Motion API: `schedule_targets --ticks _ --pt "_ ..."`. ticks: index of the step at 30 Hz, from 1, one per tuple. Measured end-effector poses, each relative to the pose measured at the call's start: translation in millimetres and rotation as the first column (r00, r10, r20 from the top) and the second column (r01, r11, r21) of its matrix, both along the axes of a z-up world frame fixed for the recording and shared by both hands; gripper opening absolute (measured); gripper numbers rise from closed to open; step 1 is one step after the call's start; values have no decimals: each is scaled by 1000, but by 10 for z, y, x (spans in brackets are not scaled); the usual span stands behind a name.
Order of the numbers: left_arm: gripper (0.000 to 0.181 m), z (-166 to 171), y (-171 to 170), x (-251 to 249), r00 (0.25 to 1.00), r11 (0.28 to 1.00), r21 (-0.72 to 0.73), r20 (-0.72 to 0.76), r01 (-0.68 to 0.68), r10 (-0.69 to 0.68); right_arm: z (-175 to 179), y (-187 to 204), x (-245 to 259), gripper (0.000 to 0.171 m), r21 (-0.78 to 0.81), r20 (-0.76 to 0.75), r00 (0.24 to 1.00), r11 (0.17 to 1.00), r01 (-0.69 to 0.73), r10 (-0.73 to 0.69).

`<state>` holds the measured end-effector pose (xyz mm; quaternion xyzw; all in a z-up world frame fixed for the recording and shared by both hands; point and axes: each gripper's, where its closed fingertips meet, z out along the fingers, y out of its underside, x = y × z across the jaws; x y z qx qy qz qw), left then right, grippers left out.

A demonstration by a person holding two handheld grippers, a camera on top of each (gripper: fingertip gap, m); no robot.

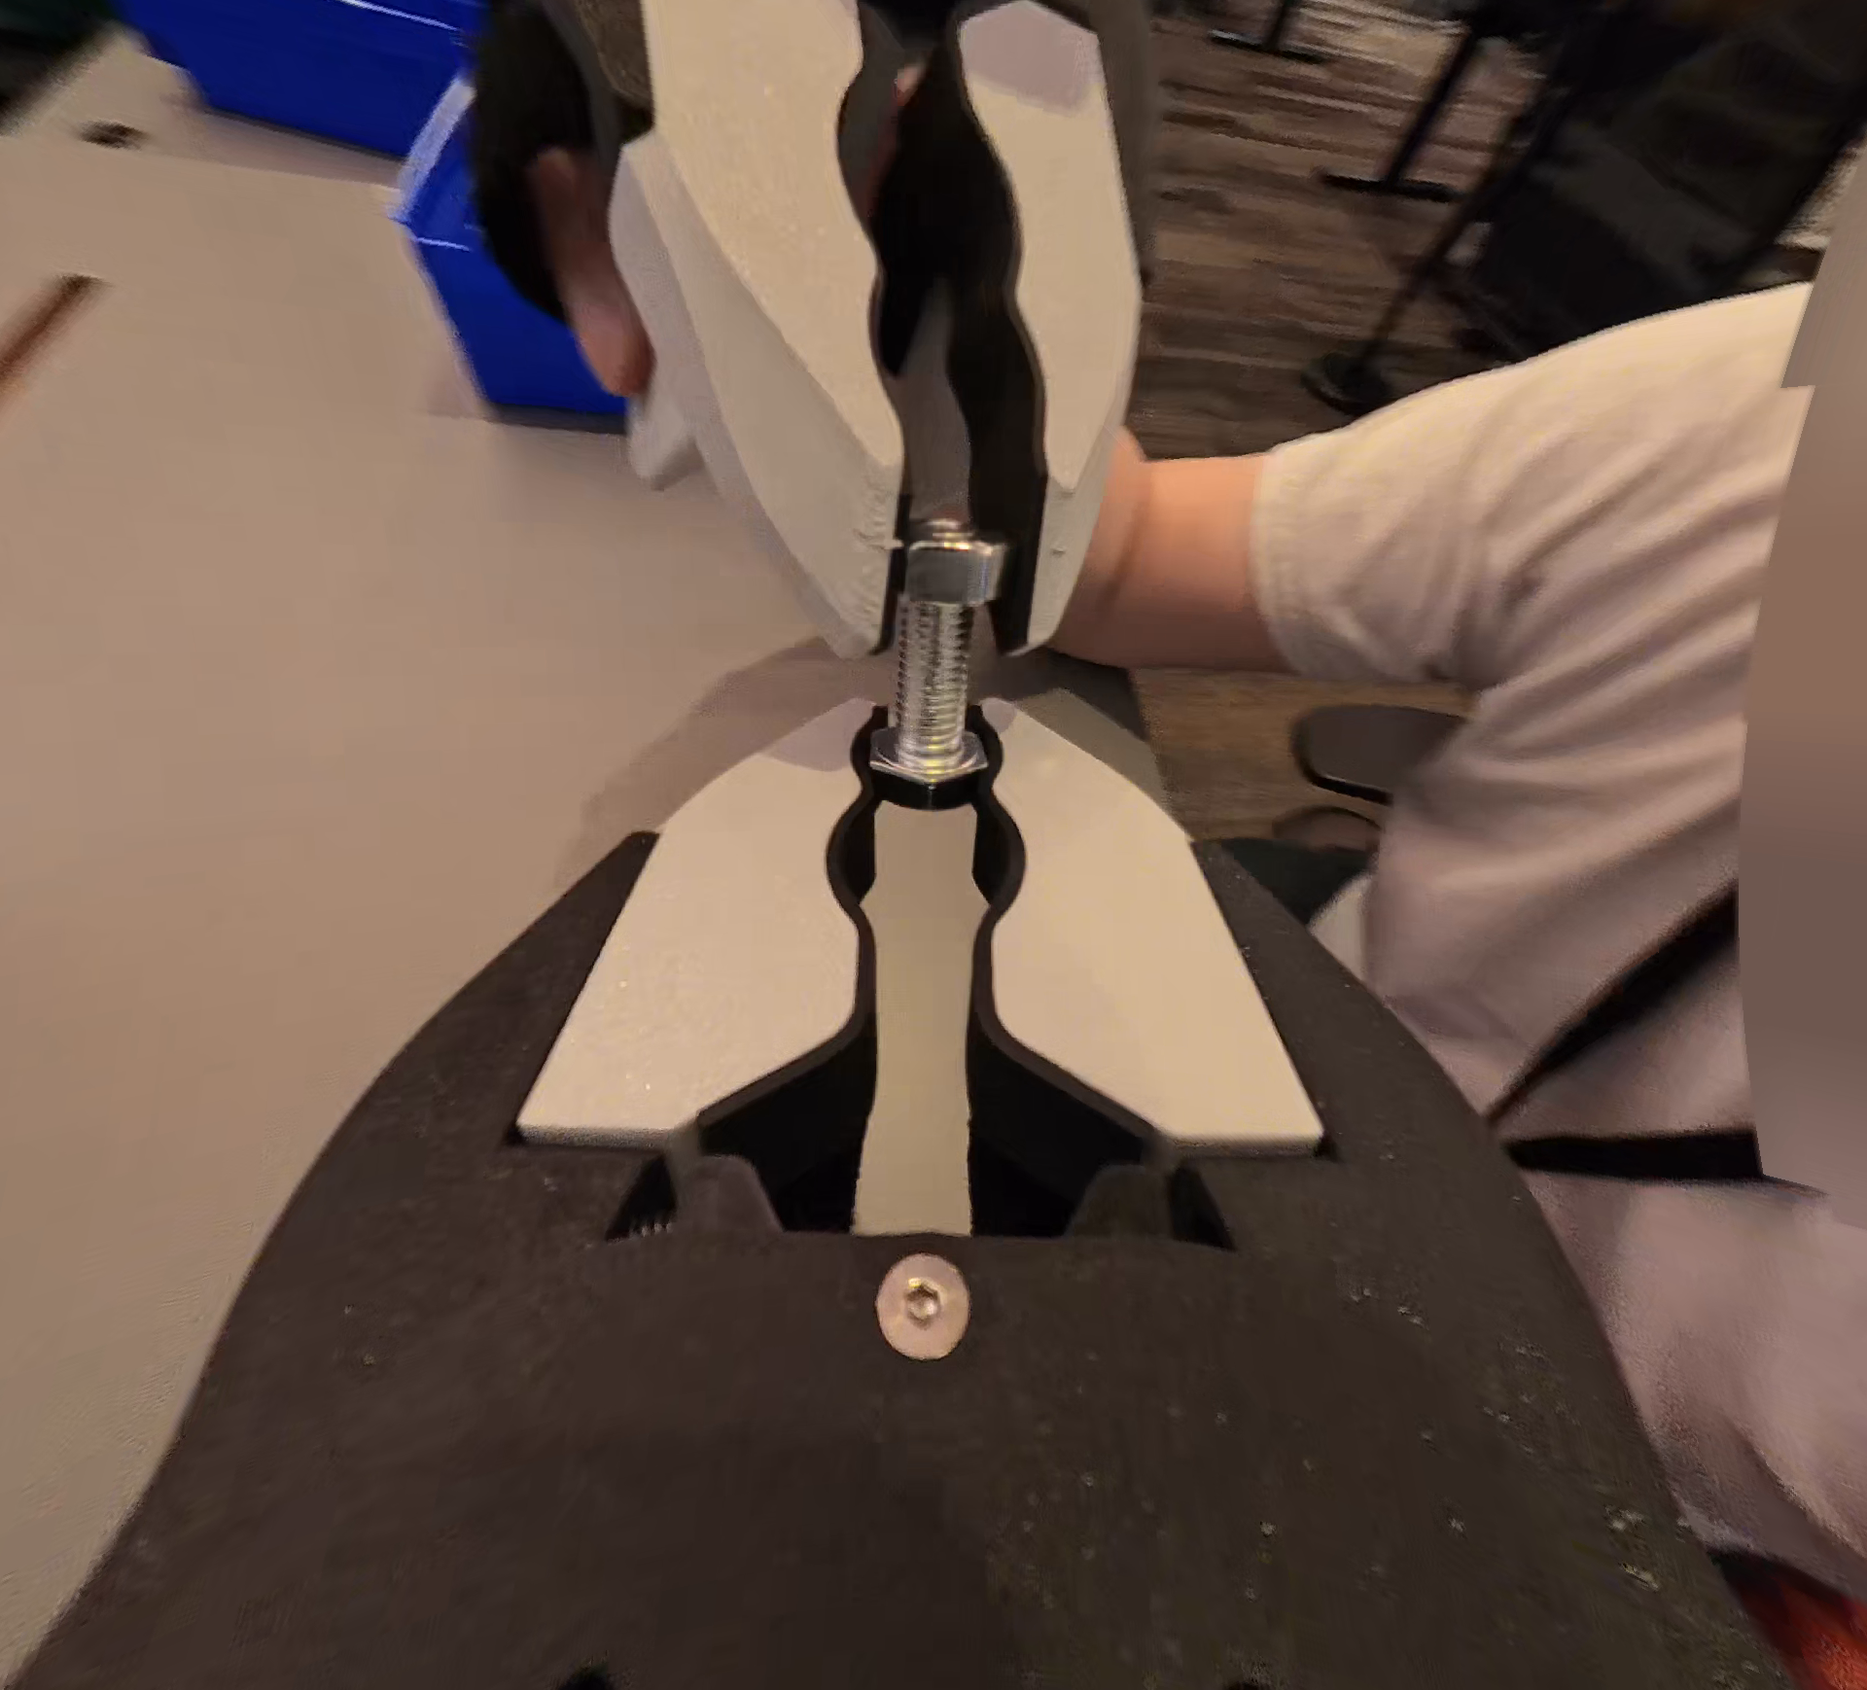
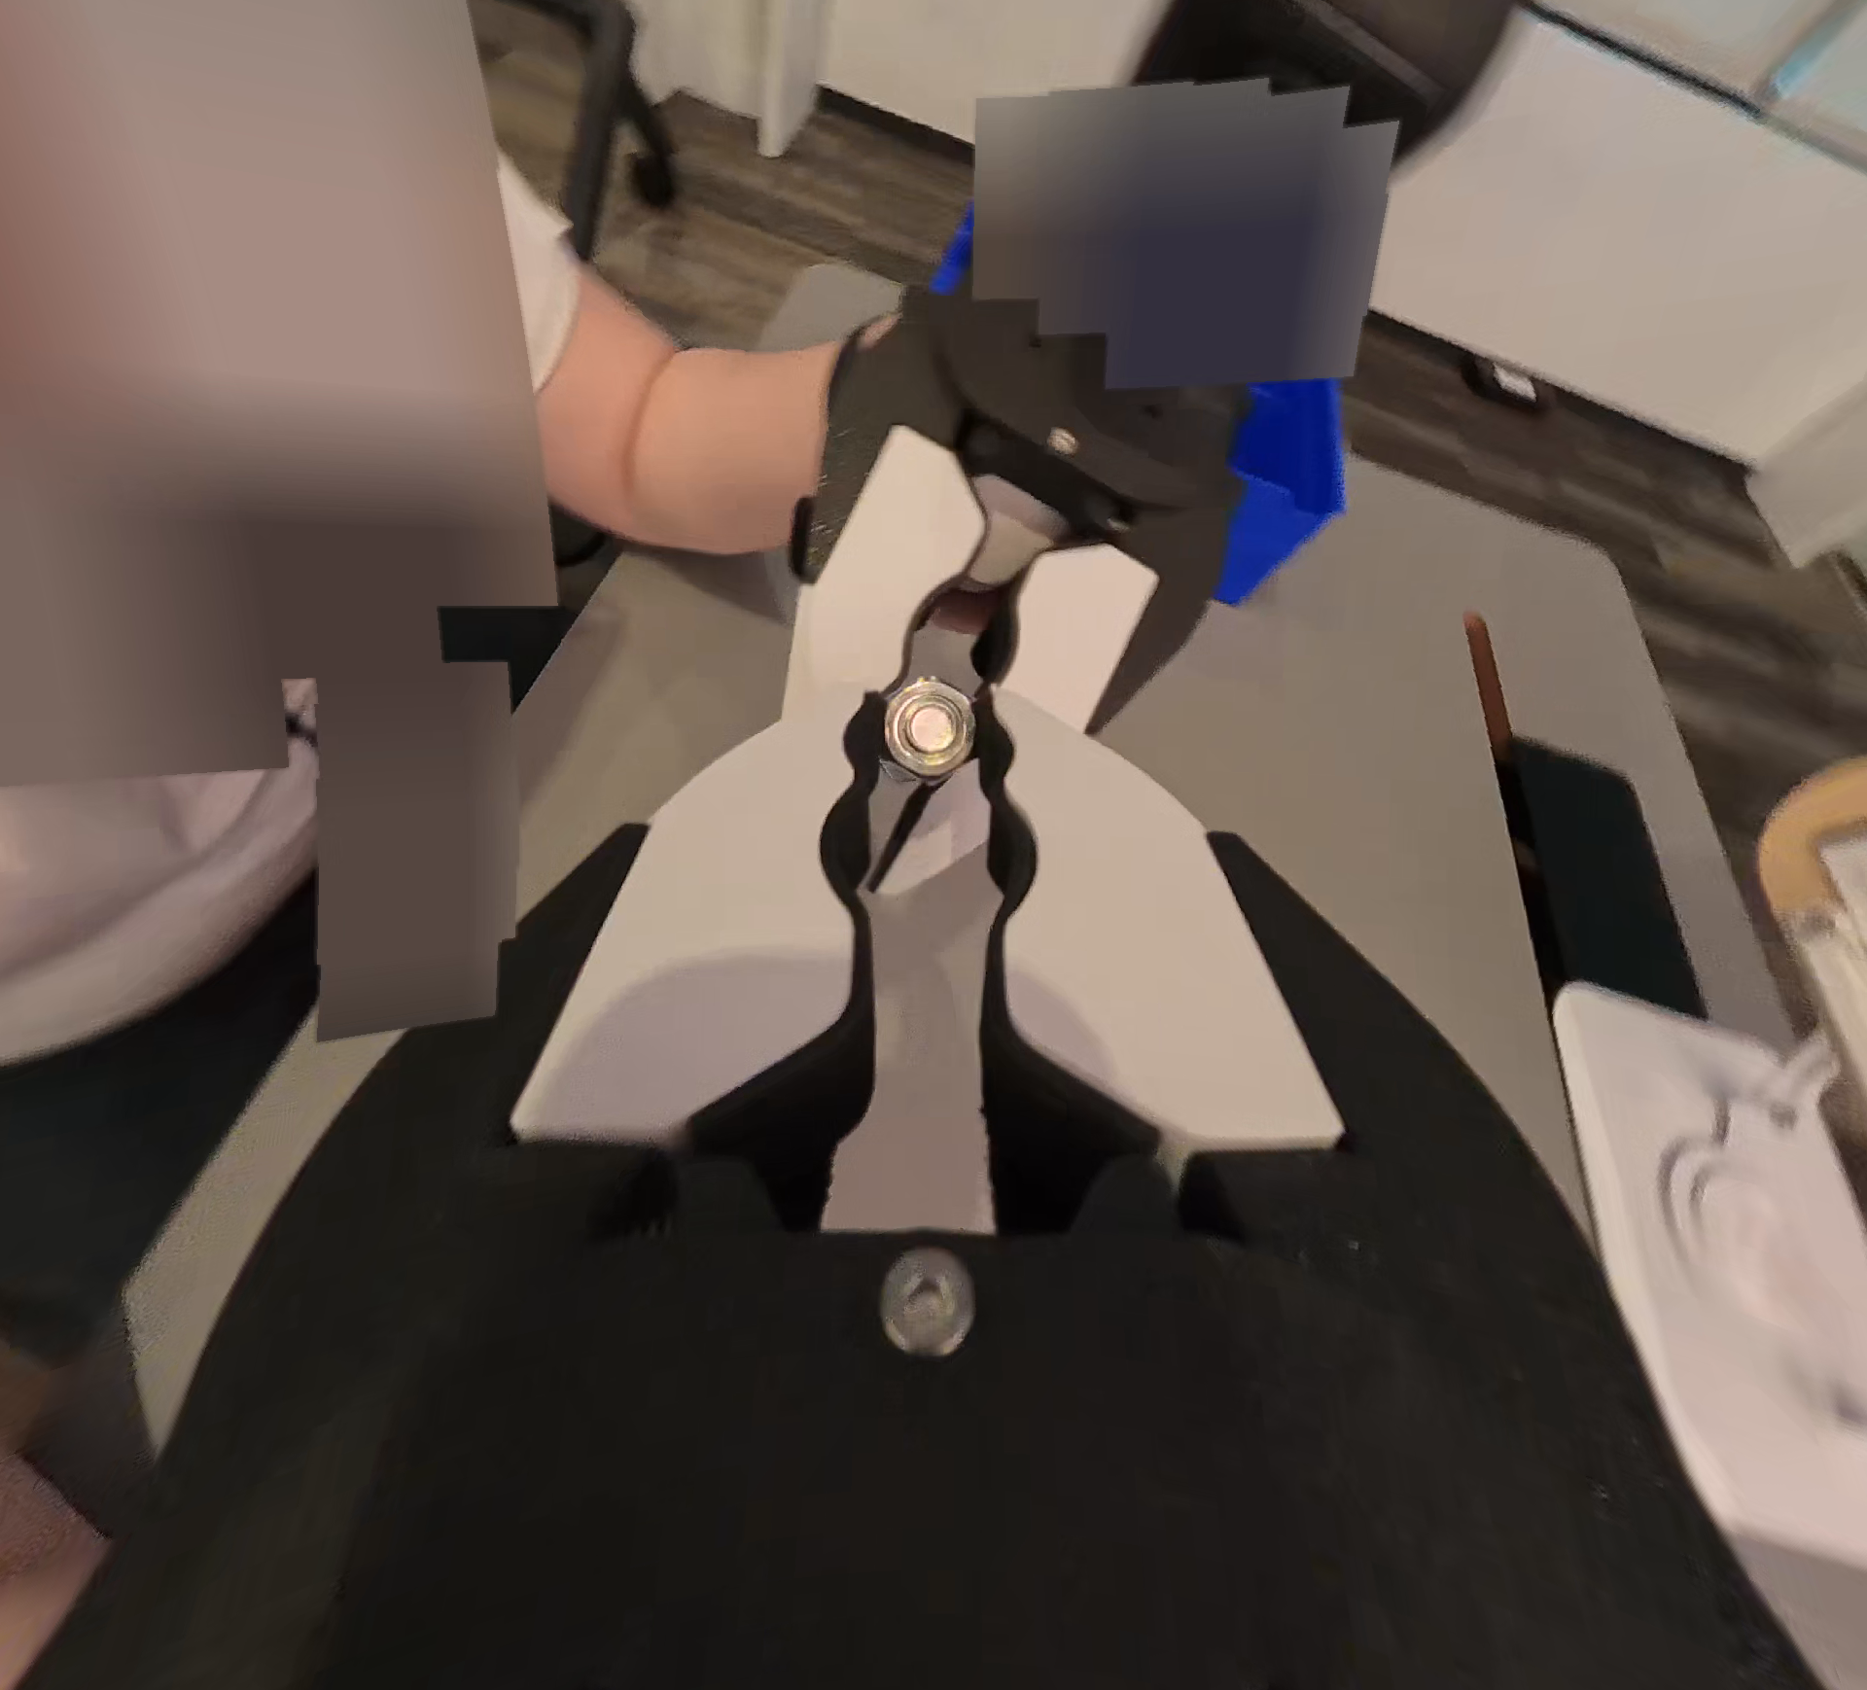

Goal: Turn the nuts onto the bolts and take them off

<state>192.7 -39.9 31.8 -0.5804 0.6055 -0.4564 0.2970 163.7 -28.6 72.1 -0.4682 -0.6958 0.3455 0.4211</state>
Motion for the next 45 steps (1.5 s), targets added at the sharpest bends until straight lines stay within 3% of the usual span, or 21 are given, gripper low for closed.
schedule_targets --ticks 3,5,6,8,12,16,20,24,28,31,34,36,38,39,42,45 --pt "15 -30 -118 32 997 995 -60 1 74 -74 -27 -84 23 18 34 -7 997 996 -80 81" --pt "15 -35 60 51 1000 999 -13 -1 -31 31 4 47 10 22 8 -7 1000 1000 27 -27" --pt "14 -56 163 39 996 996 30 -15 -88 89 32 128 -1 34 -24 -8 995 995 101 -101" --pt "14 -53 353 15 980 974 114 -11 -197 199 93 266 -18 43 -111 -10 971 965 237 -239" --pt "14 58 576 -20 938 920 184 54 -346 342 161 392 -45 40 -310 -2 910 865 394 -415" --pt "14 98 637 -61 923 901 202 71 -385 378 121 537 -5 36 -272 22 835 801 534 -549" --pt "14 89 622 -54 926 904 202 66 -377 371 95 502 -63 20 -274 33 845 808 522 -534" --pt "14 76 511 -62 952 936 176 43 -306 303 86 416 -72 19 -192 42 877 857 478 -479" --pt "14 77 133 -110 996 994 67 0 -90 90 85 109 -96 19 -32 16 978 977 211 -210" --pt "15 57 -178 -123 997 997 -15 -24 74 -74 71 -156 -96 19 82 -17 1000 997 -5 6" --pt "15 106 -241 -100 995 995 -25 2 98 -97 115 -224 -87 19 80 -36 999 996 -30 33" --pt "15 133 -145 -89 999 999 -8 14 36 -36 149 -149 -96 19 77 -45 998 996 37 -33" --pt "14 115 49 -98 997 996 59 3 -72 72 193 -25 -120 35 50 -57 988 988 144 -141" --pt "14 109 162 -110 991 986 98 2 -132 133 217 40 -127 36 16 -60 978 979 202 -201" --pt "14 120 404 -147 964 952 155 15 -263 264 292 295 -102 35 -160 -79 905 902 402 -417" --pt "14 112 573 -183 934 915 198 19 -353 356 232 422 -65 35 -286 -38 858 828 482 -513"
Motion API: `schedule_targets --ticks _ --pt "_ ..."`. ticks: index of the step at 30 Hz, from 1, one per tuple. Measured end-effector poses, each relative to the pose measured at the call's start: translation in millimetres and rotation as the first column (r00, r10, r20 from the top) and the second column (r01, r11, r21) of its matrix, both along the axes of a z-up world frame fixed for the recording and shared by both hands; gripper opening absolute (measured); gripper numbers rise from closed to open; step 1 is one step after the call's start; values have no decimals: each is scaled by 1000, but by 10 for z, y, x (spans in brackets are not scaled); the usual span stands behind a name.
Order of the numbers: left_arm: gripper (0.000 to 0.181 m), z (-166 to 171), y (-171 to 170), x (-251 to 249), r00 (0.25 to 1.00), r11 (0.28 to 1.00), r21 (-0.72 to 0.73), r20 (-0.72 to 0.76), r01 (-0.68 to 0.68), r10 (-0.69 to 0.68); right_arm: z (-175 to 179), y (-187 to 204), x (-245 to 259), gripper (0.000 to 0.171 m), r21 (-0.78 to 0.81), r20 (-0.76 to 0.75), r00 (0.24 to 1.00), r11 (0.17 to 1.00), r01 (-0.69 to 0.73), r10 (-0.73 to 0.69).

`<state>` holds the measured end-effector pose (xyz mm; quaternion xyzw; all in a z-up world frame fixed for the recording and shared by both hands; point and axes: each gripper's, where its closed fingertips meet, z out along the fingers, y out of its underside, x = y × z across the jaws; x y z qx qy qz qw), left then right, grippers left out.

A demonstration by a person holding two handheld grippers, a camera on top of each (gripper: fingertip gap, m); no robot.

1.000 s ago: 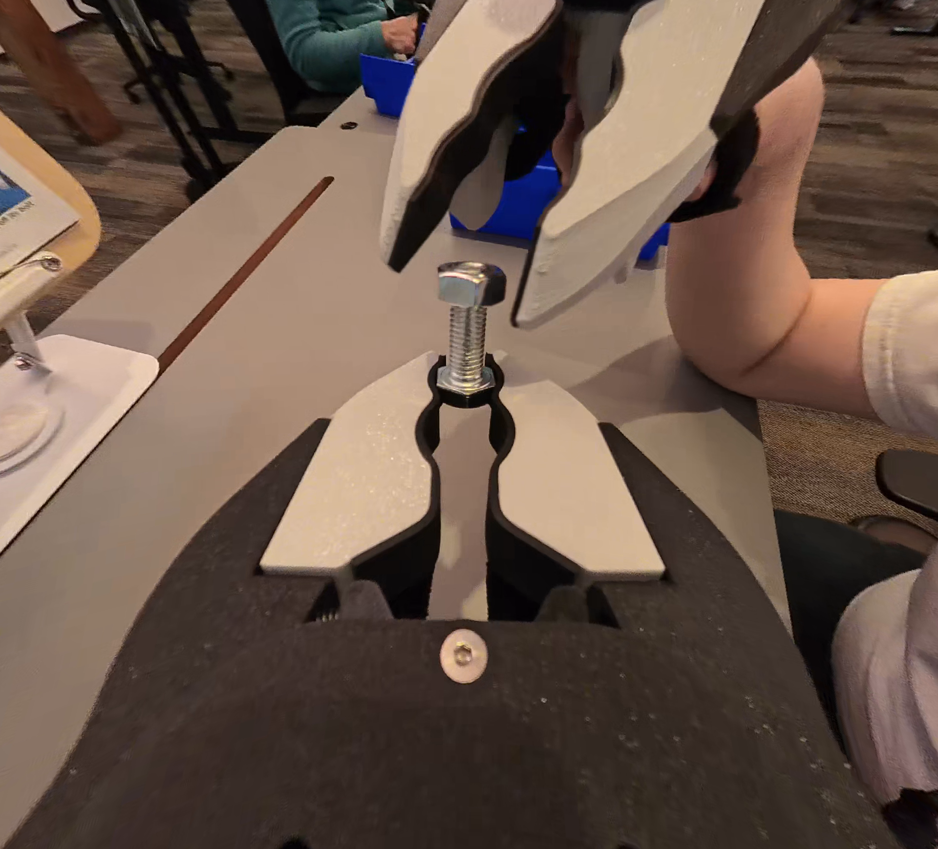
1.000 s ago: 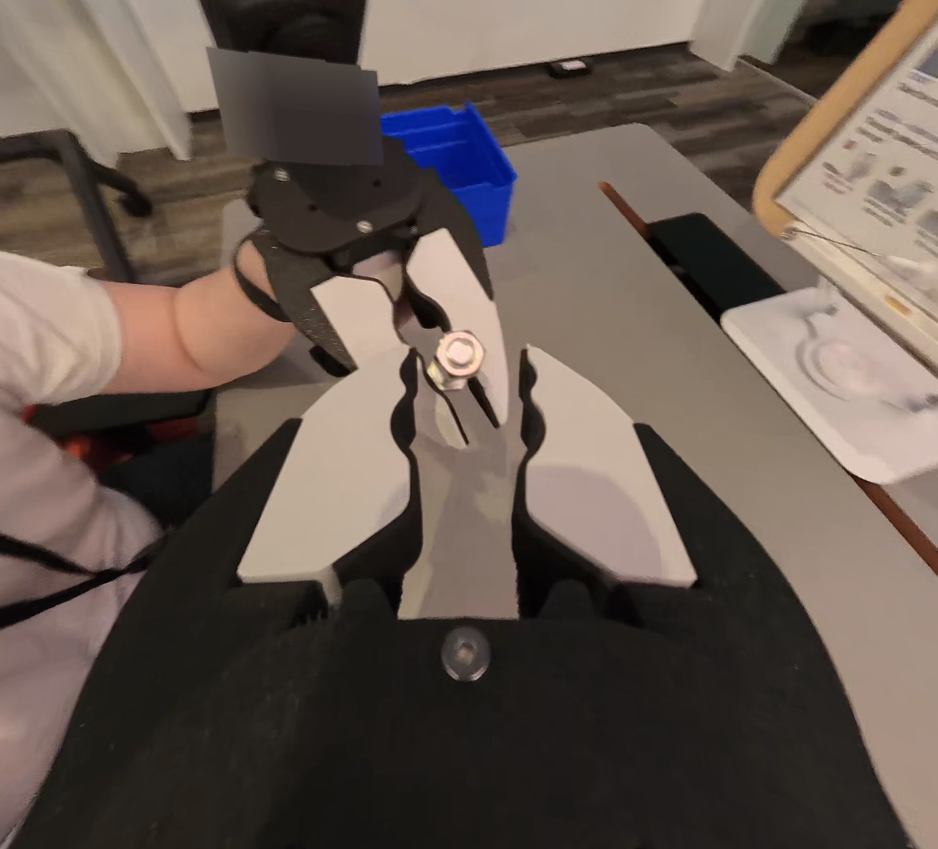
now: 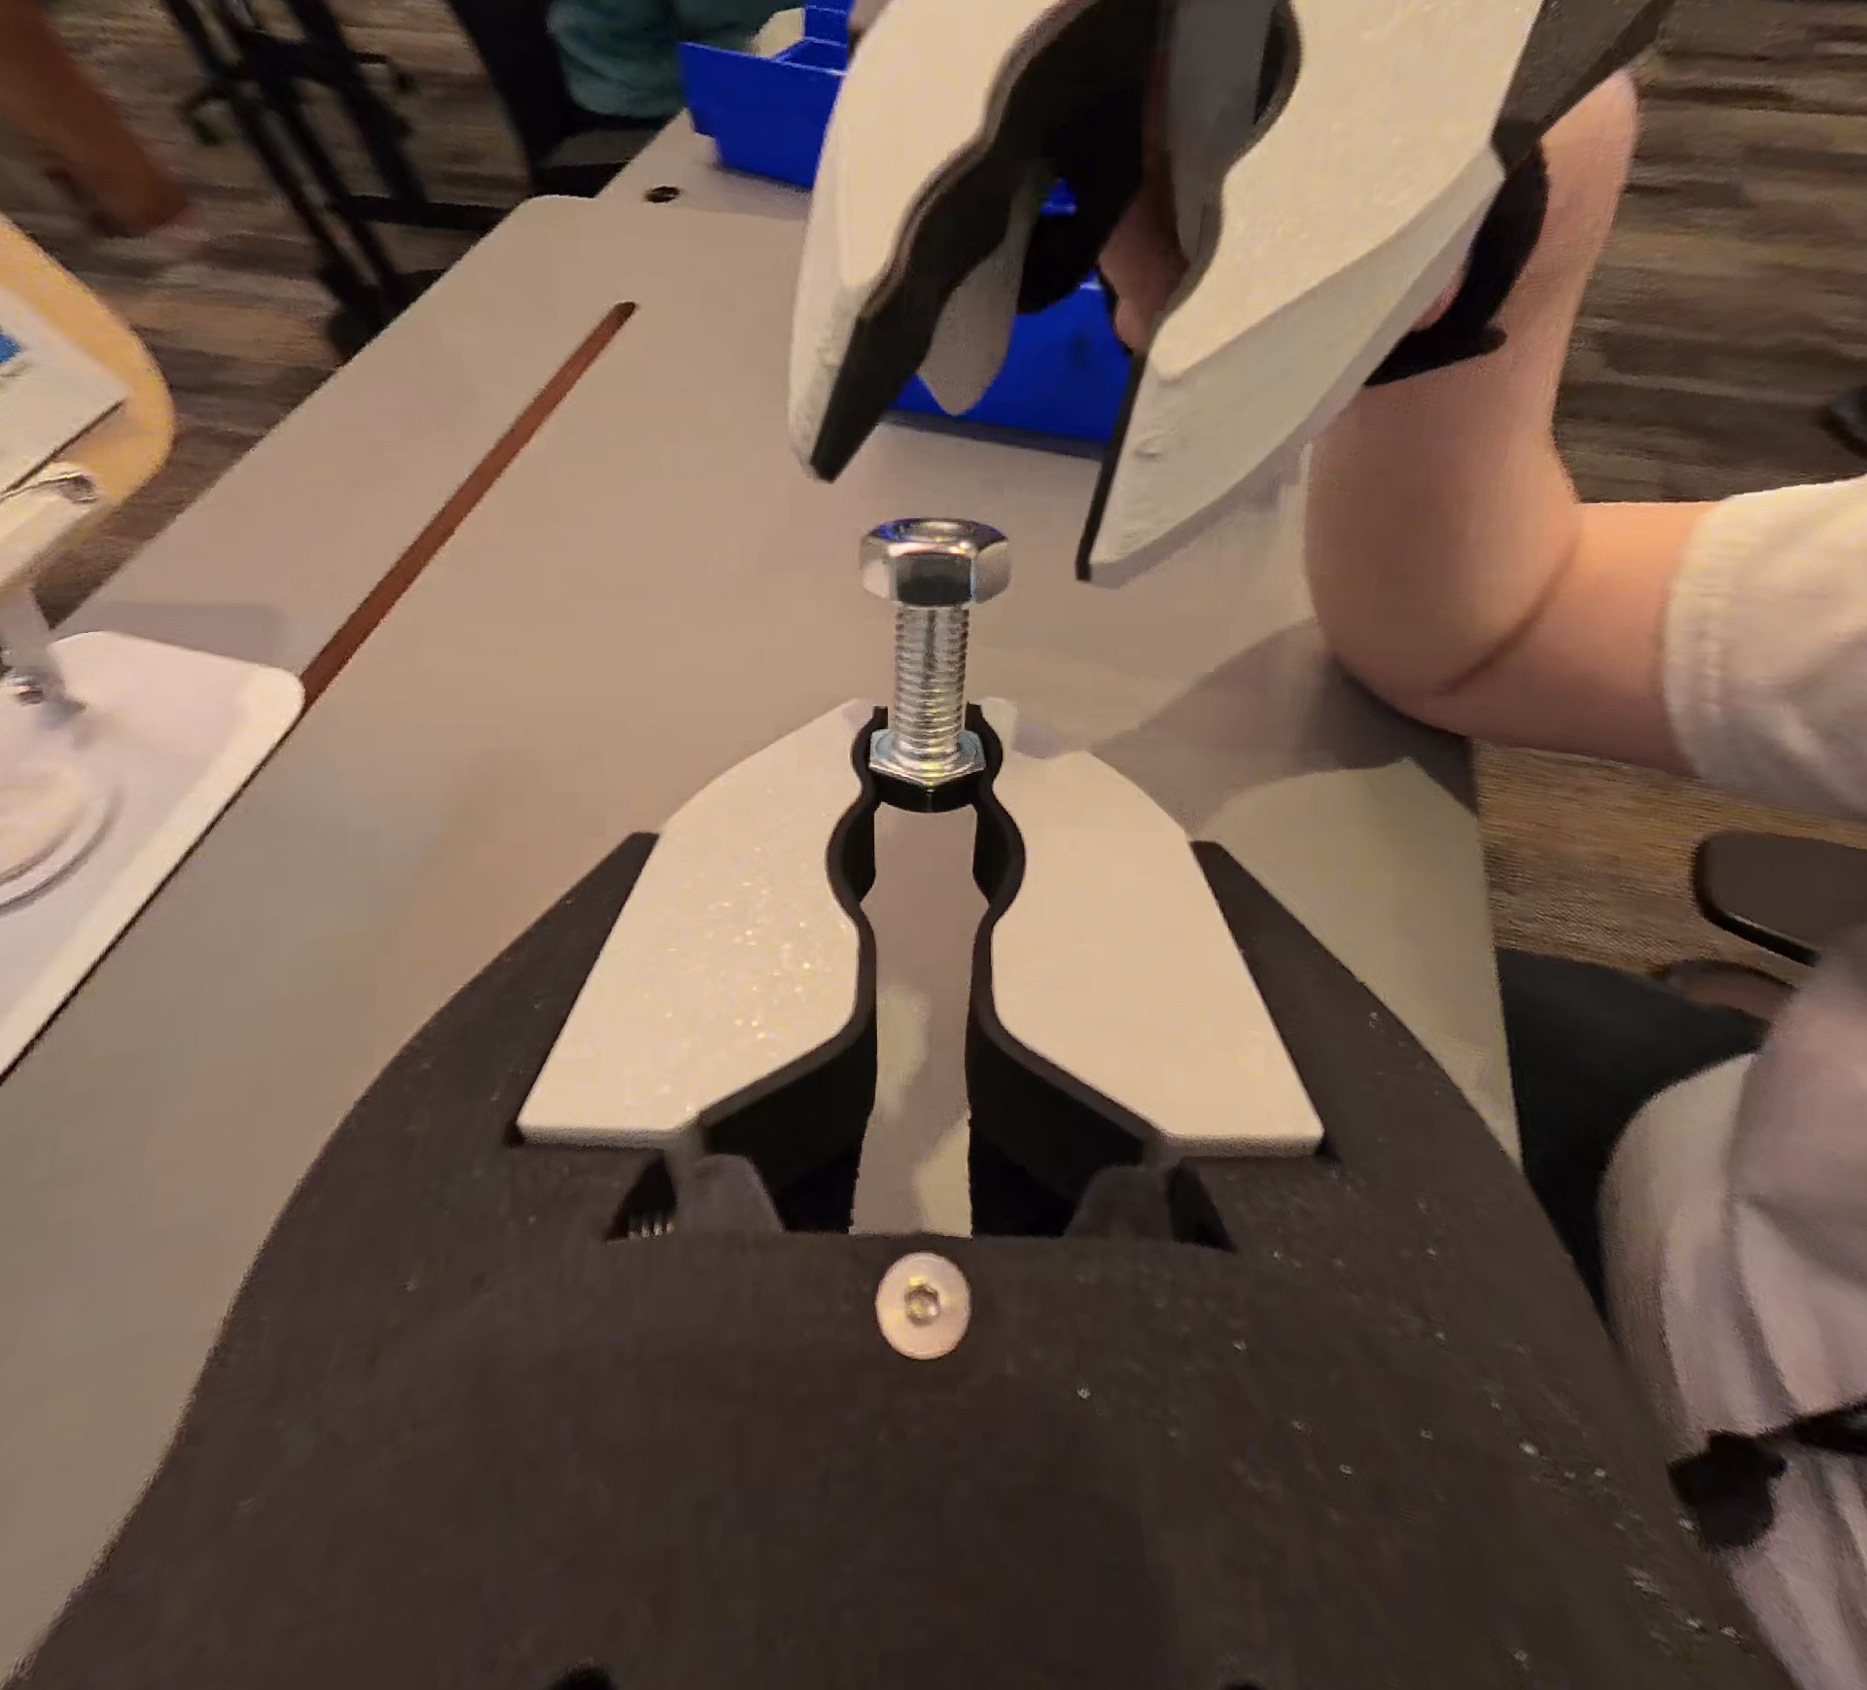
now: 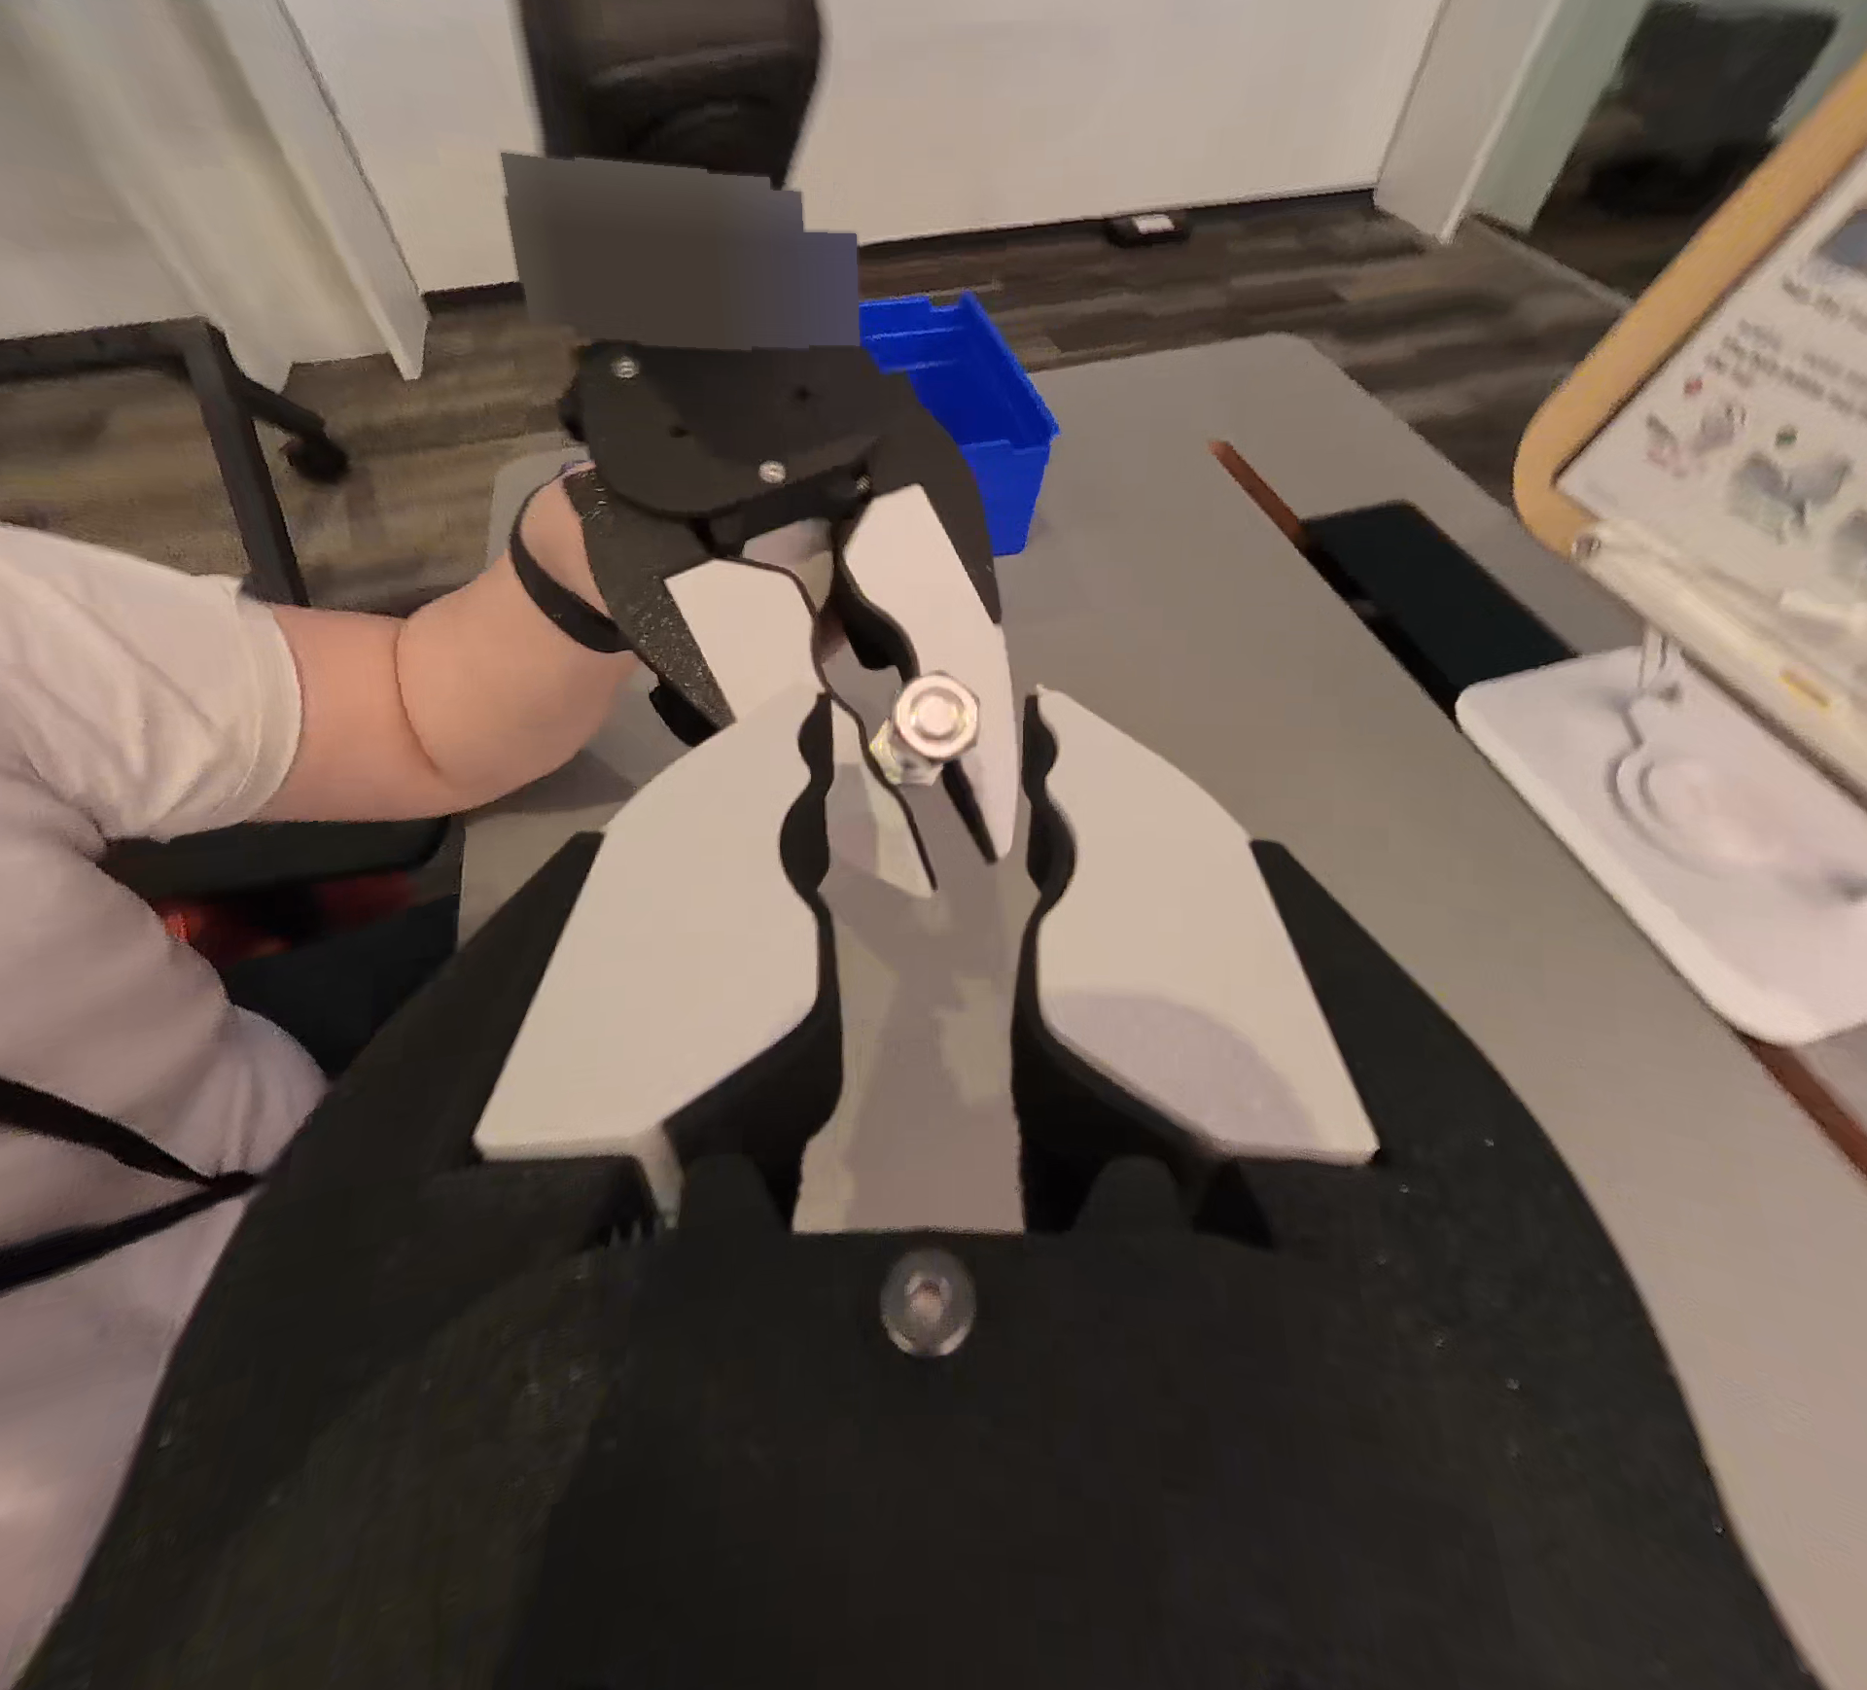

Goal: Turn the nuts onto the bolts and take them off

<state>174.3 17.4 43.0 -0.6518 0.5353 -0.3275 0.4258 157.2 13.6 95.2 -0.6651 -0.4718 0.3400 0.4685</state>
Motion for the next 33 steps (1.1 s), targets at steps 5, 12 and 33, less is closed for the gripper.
schedule_targets --ticks 5,12,33 --pt "14 -22 48 6 999 999 22 -13 -33 33 -124 85 -62 26 -45 27 999 999 26 -25" --pt "14 -31 -249 20 989 987 -74 -10 144 -145 -133 -166 -83 18 58 106 978 981 -184 178" --pt "14 -133 177 -34 995 996 16 -58 -82 83 -36 227 27 37 -139 -113 993 990 -41 25"
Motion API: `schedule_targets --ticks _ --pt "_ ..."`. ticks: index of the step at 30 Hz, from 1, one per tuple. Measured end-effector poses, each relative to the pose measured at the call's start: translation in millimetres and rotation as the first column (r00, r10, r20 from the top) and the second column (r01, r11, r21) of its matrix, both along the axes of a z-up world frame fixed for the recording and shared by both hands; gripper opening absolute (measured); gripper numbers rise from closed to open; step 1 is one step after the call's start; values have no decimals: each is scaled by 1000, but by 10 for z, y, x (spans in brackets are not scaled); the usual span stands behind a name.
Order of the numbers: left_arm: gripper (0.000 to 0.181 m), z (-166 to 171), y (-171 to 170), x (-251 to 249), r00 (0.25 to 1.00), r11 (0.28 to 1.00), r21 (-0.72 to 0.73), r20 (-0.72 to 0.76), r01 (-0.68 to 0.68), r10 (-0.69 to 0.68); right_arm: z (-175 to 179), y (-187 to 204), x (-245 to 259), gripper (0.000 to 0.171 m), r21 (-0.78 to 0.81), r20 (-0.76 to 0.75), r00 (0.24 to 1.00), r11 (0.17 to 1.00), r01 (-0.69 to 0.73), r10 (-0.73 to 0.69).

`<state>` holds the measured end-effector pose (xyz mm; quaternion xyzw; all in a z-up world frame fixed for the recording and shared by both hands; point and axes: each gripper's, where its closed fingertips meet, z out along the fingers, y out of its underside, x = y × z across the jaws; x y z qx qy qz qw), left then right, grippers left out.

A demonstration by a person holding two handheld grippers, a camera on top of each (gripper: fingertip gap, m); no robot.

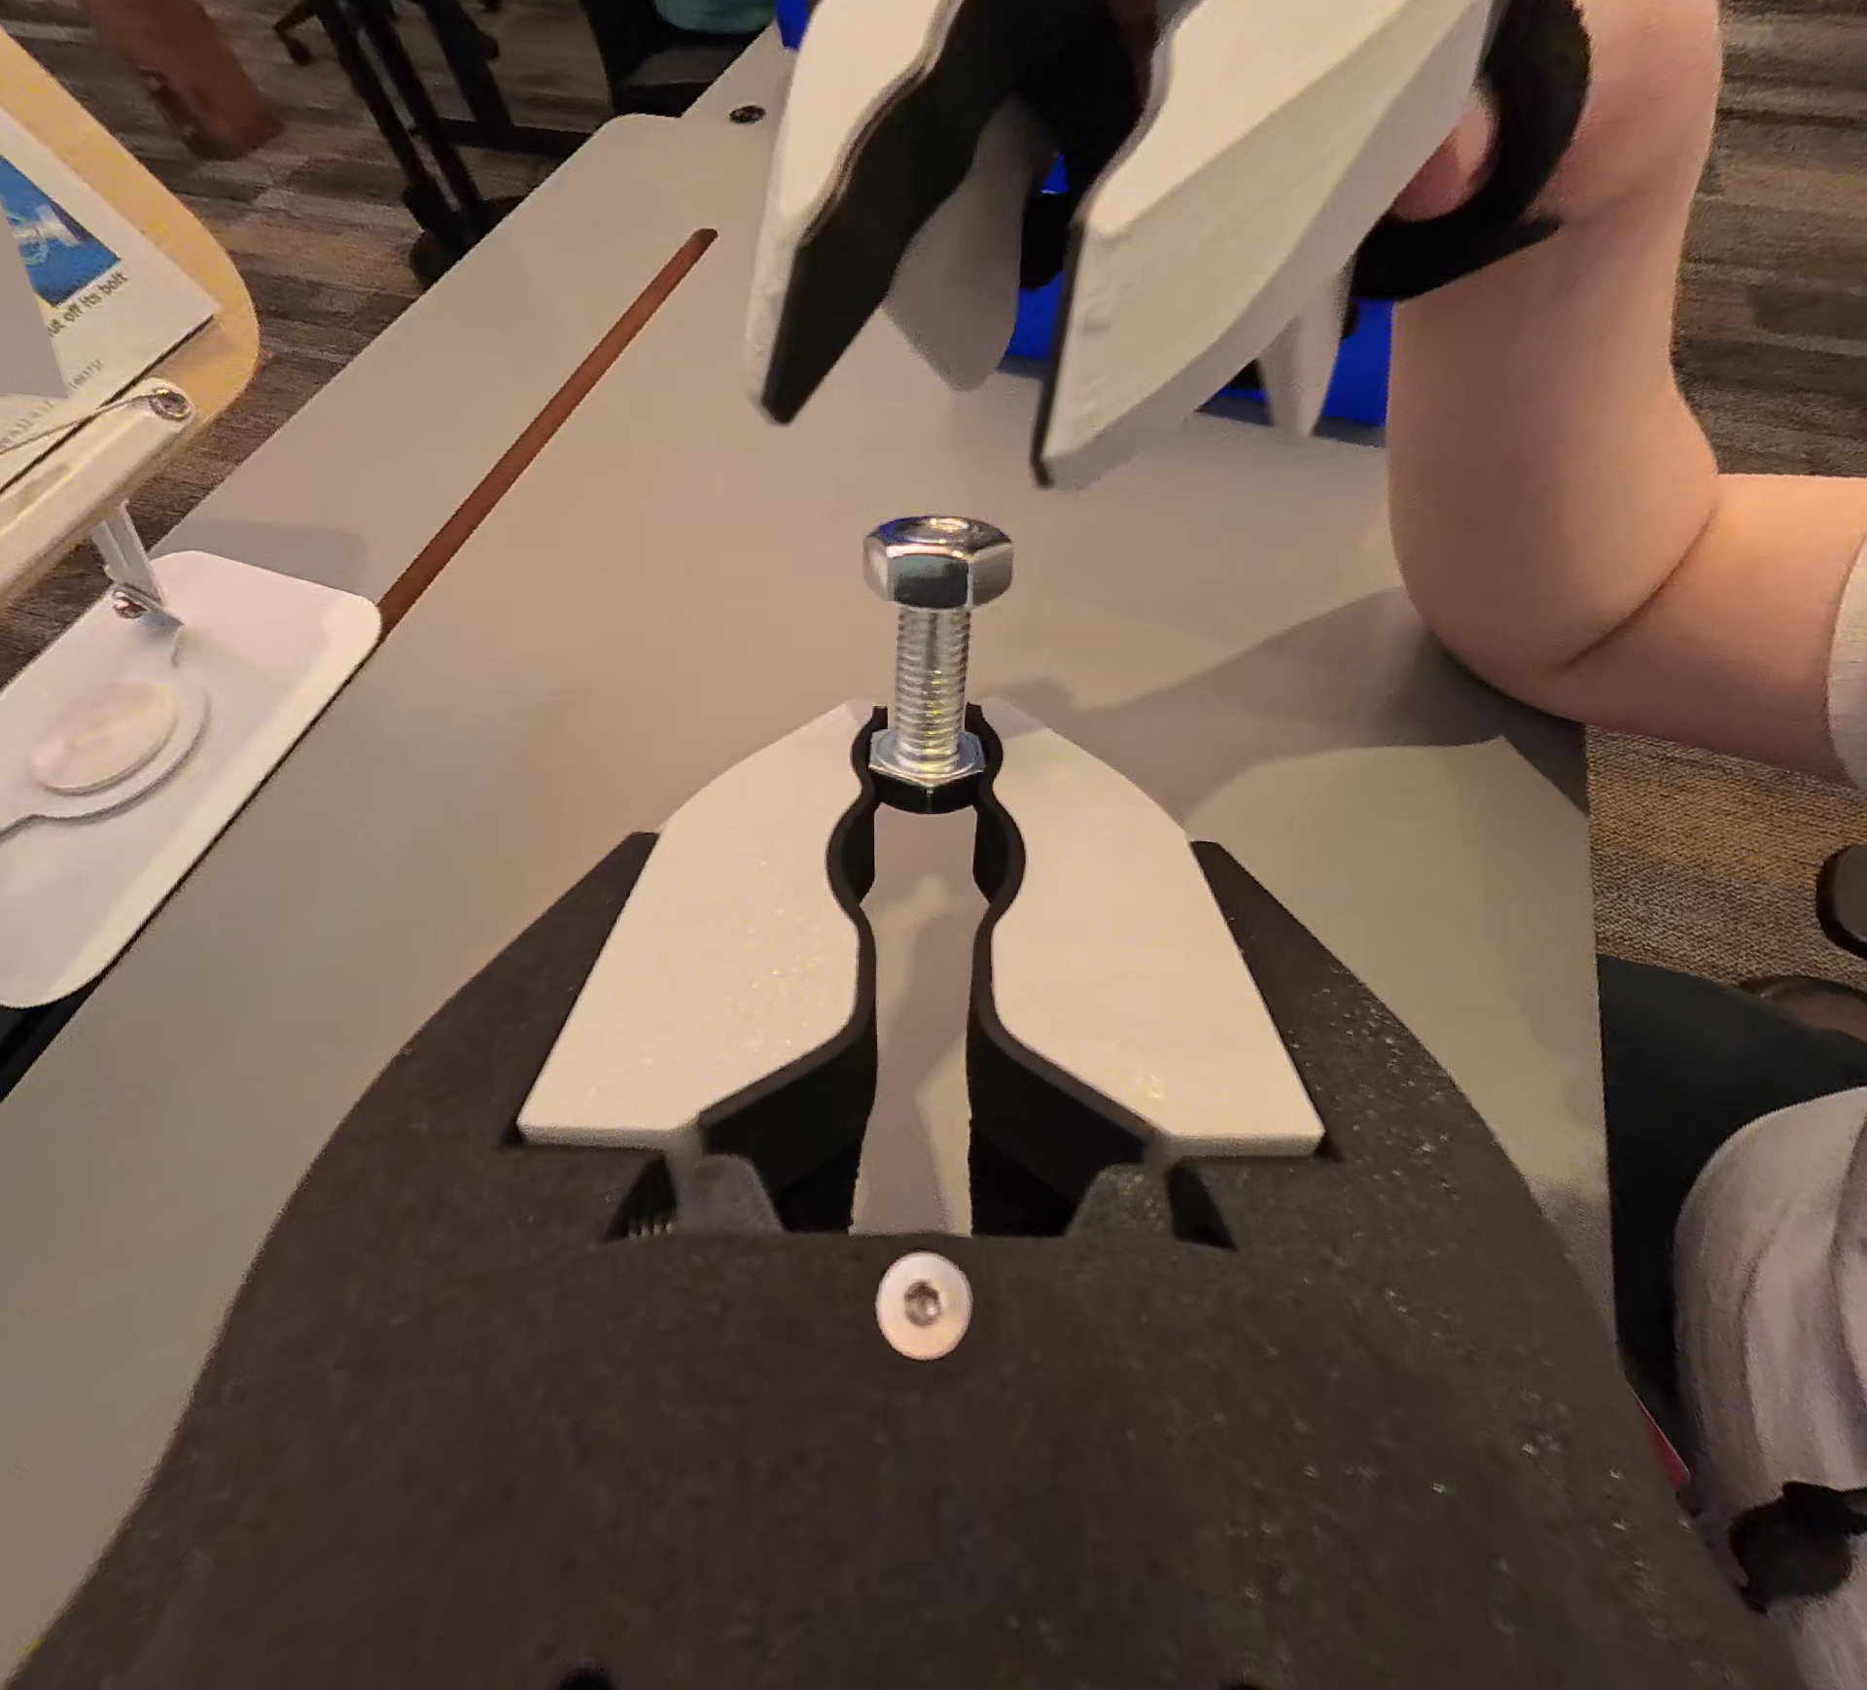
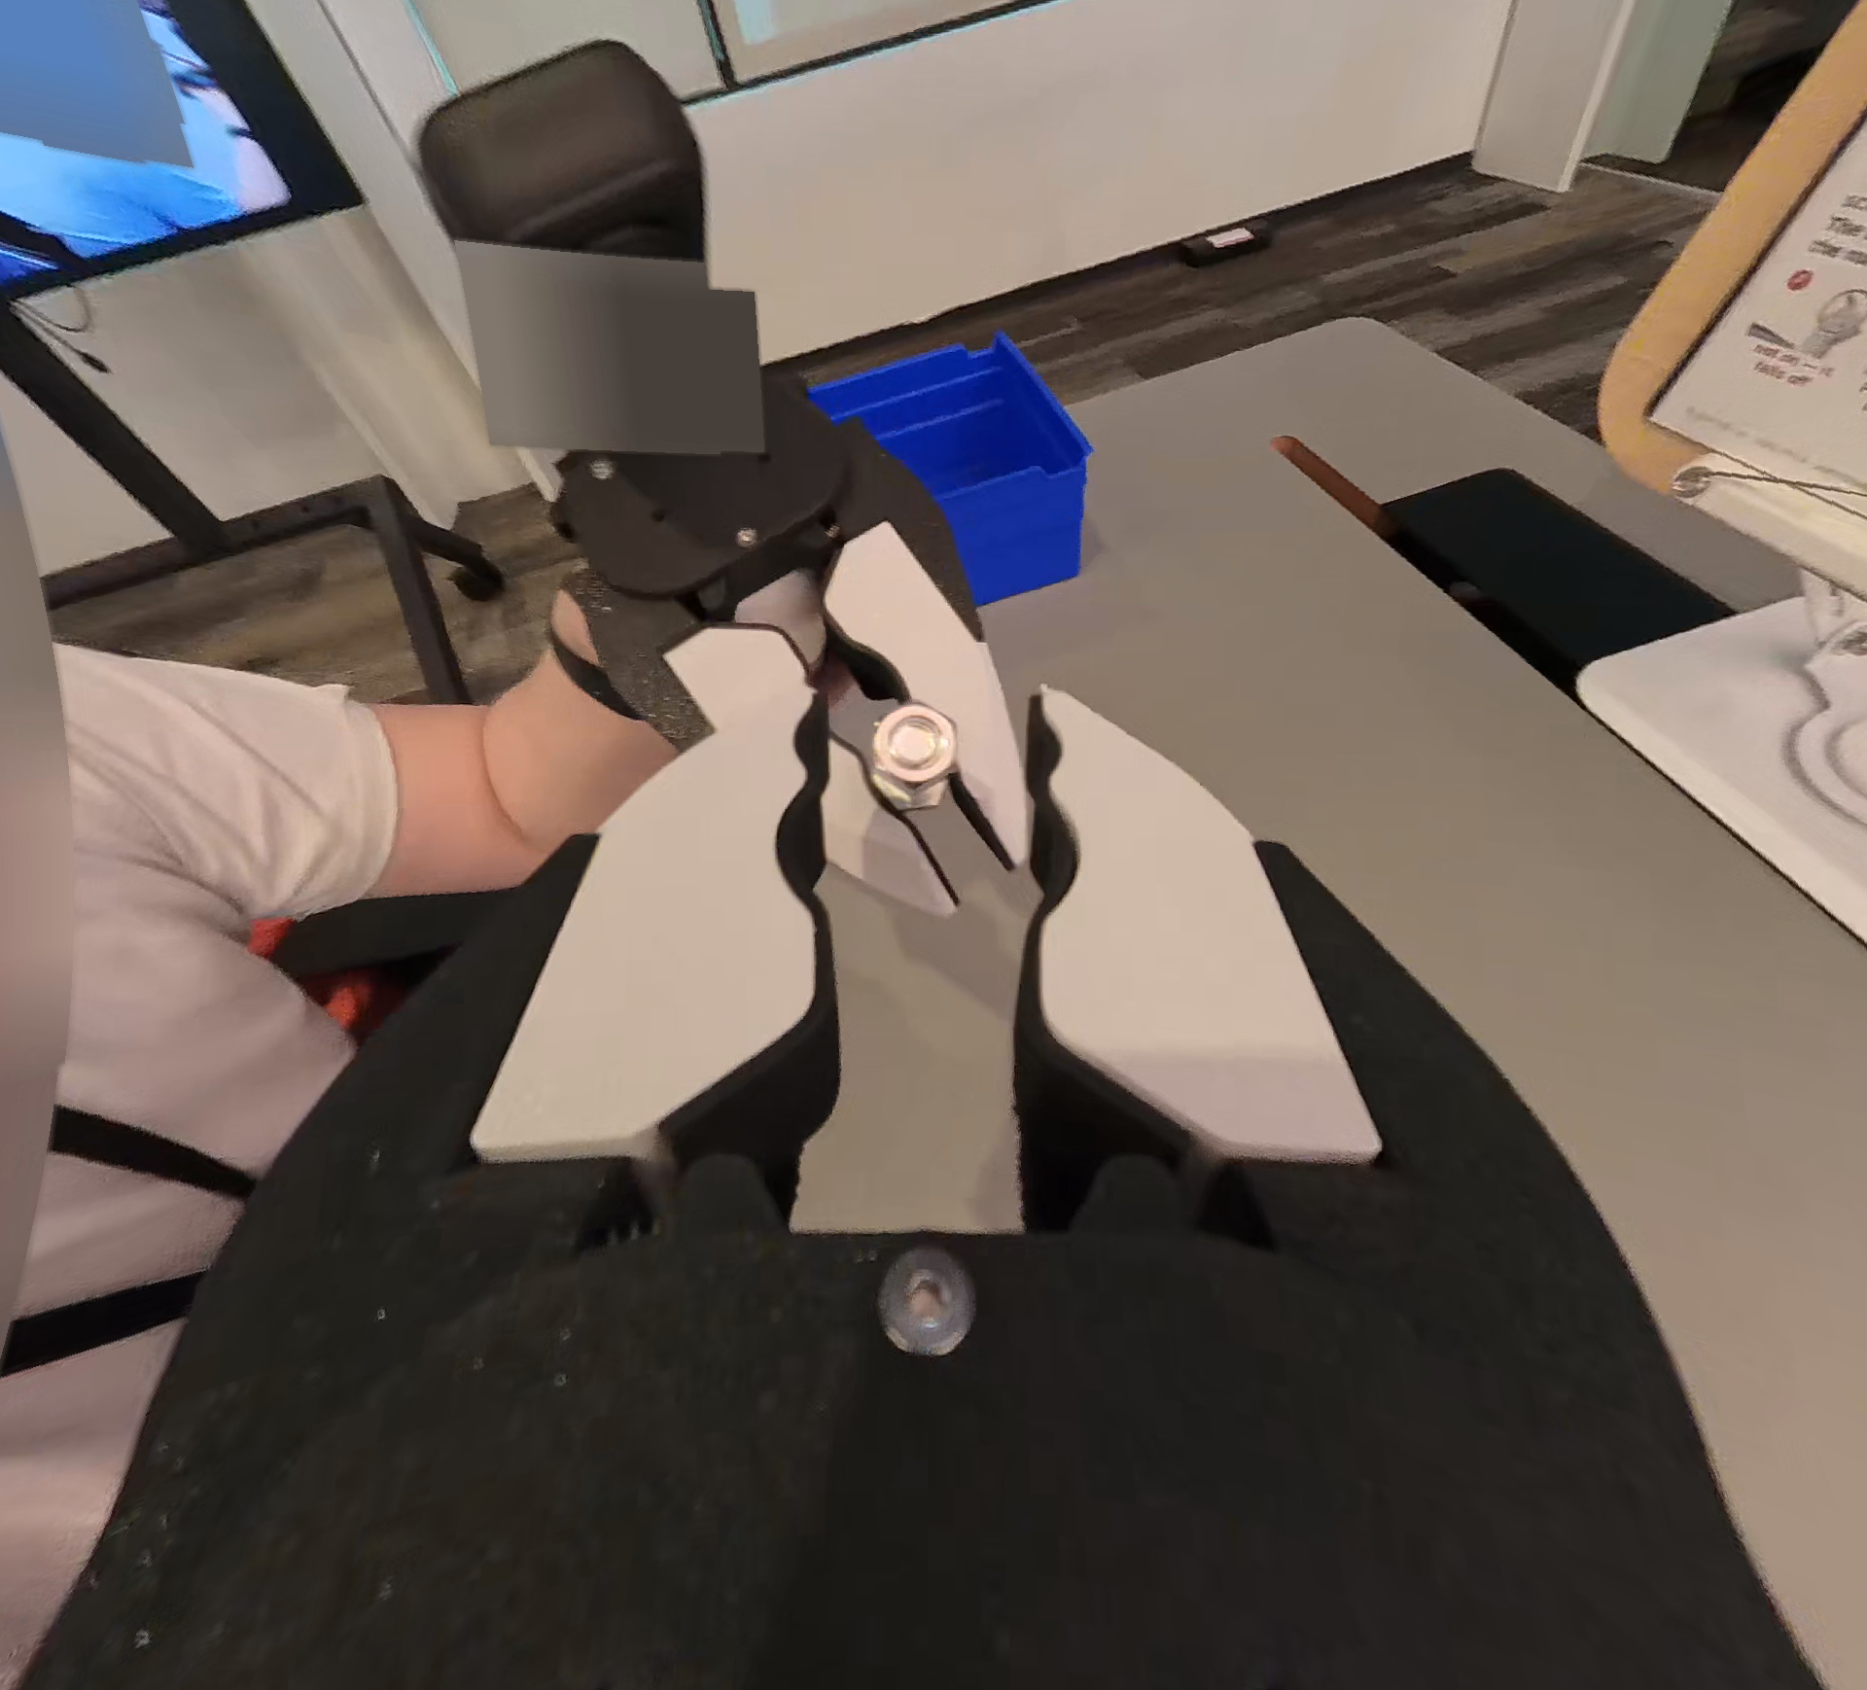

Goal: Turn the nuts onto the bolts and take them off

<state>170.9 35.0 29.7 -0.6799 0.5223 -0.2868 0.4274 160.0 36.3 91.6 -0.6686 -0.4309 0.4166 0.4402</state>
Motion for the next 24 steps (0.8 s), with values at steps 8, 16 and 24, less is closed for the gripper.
schedule_targets --ticks 8,16,24 --pt "14 -31 18 5 1000 1000 17 -22 -12 12 -139 87 -41 41 -9 53 998 999 37 -36" --pt "14 -27 145 -27 996 994 79 -31 -80 82 34 64 98 38 -2 -2 998 998 70 -70" --pt "14 -57 147 -11 994 991 109 -57 -83 90 -256 64 -79 24 -19 126 992 999 34 -32"
